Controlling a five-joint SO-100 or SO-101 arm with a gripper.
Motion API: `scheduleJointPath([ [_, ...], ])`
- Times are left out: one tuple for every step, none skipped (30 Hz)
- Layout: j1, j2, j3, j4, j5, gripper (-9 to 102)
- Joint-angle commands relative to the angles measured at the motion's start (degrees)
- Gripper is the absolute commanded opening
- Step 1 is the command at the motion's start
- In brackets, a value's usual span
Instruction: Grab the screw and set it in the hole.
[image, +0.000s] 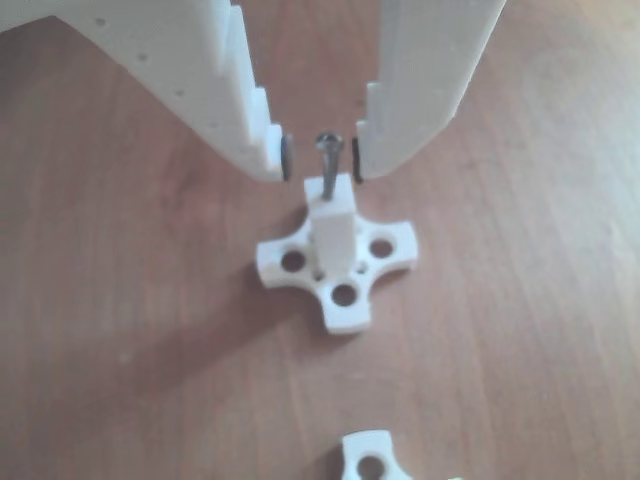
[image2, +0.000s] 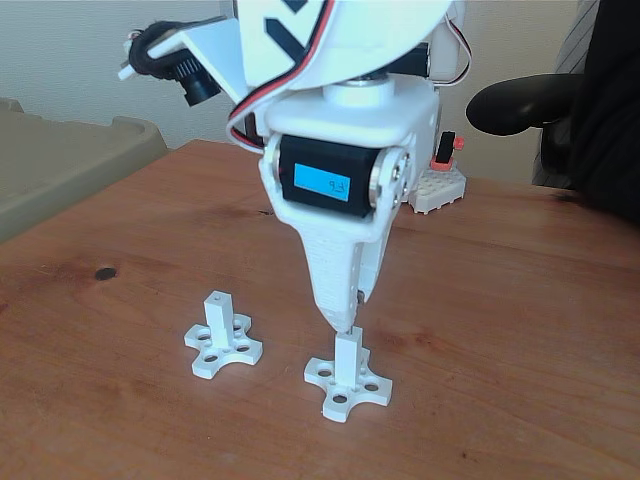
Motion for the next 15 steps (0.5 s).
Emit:
scheduleJointPath([
  [0.97,2.20,-5.27,0.18,-0.26,8],
  [1.14,2.20,-5.27,0.18,-0.35,9],
  [1.32,2.20,-5.19,0.09,-0.53,9],
  [1.49,2.20,-5.10,0.09,-0.53,9],
  [1.67,2.29,-5.10,0.00,-0.70,9],
  [1.93,2.29,-5.10,0.00,-0.88,9],
  [2.37,2.37,-5.10,0.00,-1.14,9],
  [2.81,2.37,-5.19,-0.18,-1.41,9],
  [3.34,2.37,-5.19,-0.26,-1.76,9],
  [3.69,2.46,-5.19,-0.35,-1.93,9],
  [4.04,2.64,-5.10,-0.35,-2.11,9],
  [4.22,2.81,-5.01,-0.35,-2.20,9],
  [4.39,2.99,-4.92,-0.35,-2.37,9],
  [4.48,3.16,-4.92,-0.26,-2.46,9],
  [4.75,3.60,-4.92,0.00,-2.72,9],
])
